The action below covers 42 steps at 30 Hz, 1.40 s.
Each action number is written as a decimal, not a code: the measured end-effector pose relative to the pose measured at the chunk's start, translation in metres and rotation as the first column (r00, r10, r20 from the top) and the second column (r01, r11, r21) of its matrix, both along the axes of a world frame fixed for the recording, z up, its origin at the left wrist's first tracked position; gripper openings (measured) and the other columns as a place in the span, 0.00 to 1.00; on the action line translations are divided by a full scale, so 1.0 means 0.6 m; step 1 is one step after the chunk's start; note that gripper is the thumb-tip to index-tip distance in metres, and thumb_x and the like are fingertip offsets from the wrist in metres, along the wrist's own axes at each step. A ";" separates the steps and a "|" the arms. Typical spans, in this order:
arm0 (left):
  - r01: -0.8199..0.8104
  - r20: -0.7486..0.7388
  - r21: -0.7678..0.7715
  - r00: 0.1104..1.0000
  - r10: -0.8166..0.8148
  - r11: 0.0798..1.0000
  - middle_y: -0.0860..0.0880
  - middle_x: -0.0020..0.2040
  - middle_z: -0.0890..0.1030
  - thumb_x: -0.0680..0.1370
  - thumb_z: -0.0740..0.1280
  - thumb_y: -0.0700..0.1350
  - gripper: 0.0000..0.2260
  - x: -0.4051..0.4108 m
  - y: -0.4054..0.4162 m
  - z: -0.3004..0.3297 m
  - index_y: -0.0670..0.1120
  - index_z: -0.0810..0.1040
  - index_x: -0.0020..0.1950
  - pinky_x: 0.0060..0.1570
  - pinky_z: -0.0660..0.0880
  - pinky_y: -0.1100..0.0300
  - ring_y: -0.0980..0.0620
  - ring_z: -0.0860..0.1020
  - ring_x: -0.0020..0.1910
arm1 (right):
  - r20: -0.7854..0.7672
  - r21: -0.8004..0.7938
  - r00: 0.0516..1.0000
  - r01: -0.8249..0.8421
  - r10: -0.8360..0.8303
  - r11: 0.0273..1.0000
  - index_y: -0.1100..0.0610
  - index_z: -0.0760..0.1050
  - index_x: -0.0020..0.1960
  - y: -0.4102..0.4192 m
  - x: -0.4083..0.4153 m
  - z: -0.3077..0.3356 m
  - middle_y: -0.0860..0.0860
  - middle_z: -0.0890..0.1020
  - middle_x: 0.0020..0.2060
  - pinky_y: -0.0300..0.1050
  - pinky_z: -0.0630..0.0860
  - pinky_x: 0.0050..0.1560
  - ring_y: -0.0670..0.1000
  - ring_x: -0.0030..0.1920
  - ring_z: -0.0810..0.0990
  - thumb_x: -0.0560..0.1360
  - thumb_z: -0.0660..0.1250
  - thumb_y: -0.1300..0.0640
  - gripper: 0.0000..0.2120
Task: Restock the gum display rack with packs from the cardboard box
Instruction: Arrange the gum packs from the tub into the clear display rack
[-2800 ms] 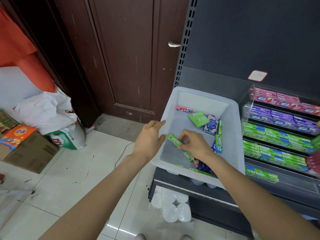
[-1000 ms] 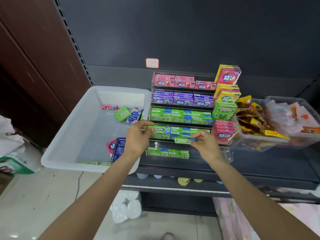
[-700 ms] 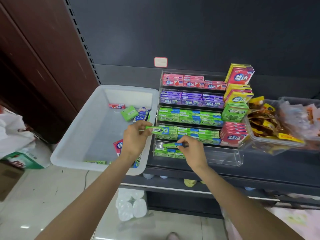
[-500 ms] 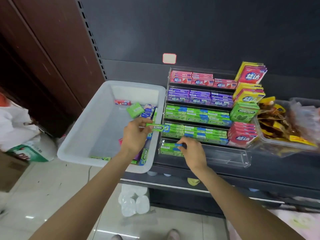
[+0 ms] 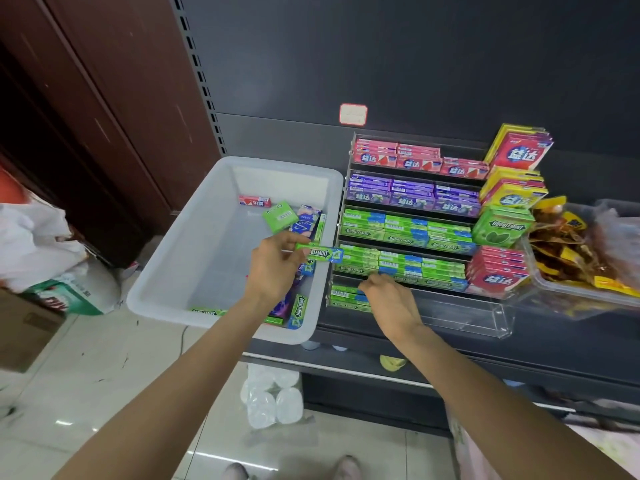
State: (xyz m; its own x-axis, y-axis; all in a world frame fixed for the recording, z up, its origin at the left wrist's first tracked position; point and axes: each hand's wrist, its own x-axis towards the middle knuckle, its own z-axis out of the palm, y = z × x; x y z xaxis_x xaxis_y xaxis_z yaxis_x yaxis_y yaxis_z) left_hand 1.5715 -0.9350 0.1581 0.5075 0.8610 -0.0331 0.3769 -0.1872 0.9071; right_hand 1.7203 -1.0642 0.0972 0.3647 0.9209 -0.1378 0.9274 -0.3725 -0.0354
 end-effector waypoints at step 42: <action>0.033 -0.051 0.083 0.998 -0.029 0.996 0.48 0.43 0.79 0.76 0.67 0.39 0.05 0.019 -0.018 0.013 0.46 0.80 0.51 0.33 0.69 0.79 0.60 0.76 0.37 | -0.319 0.059 0.939 0.154 -0.127 0.986 0.51 0.75 0.64 -0.009 0.025 -0.013 0.56 0.77 0.56 0.50 0.77 0.52 0.56 0.53 0.78 0.78 0.59 0.66 0.18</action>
State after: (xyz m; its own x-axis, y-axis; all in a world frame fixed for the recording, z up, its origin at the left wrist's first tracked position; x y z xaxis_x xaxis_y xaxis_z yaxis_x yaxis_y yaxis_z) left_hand 1.5828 -0.9461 0.1657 0.5339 0.8455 0.0123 0.4141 -0.2742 0.8679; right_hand 1.7354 -1.0693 0.0893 0.4416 0.8764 -0.1920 0.8027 -0.4816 -0.3519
